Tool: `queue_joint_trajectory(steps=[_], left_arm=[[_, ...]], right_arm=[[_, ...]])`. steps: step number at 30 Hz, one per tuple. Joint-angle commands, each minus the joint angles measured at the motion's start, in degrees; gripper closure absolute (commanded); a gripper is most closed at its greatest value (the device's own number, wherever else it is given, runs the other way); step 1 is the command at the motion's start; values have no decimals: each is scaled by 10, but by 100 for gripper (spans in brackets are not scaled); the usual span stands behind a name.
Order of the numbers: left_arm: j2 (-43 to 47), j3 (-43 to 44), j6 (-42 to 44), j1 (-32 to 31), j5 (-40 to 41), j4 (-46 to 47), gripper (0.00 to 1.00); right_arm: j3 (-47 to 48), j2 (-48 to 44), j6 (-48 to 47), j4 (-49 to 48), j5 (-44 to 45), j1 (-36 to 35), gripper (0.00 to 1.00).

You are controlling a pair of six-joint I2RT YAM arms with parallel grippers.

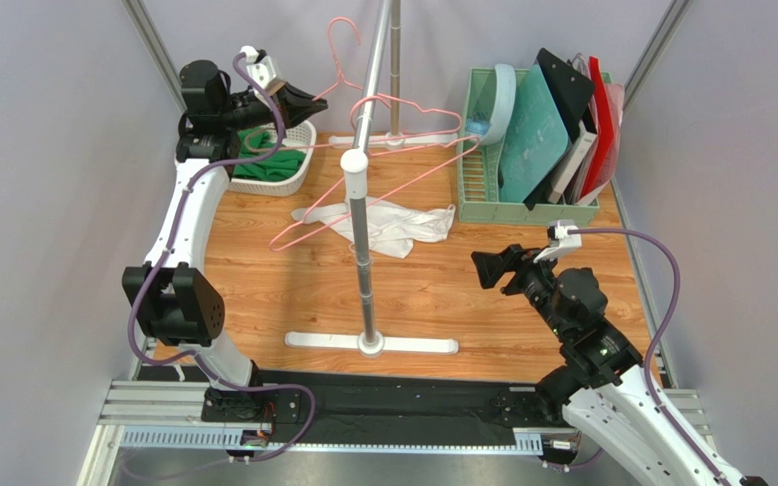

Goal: Remove the tank top from the hanger

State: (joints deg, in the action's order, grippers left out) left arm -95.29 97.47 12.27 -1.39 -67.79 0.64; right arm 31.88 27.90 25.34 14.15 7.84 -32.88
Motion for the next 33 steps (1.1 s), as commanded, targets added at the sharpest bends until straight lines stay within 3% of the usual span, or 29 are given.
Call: queue_joint_trajectory(steps=[1,5,8,17,27,33], left_arm=[[-14,70,-50,-2,-90,66,100],[-15,76,-95,-5,-99,119,100],[-23,100,-98,-12,-114,99,100],[-26,118,-67,-42,-94,63,100],[-23,122,40,-76,-55,-56,100],[-20,109,51,-78,-45,-67,100]], right_arm=[[16,-7,-7,7,2,-2,20],[19,-14,-5,14,4,-2,20],[20,-16,-1,16,6,-2,20],[19,-23,8,19,9,-2,20],[13,-35,16,25,10,-2,21],[8,-38,21,26,10,-2,21]])
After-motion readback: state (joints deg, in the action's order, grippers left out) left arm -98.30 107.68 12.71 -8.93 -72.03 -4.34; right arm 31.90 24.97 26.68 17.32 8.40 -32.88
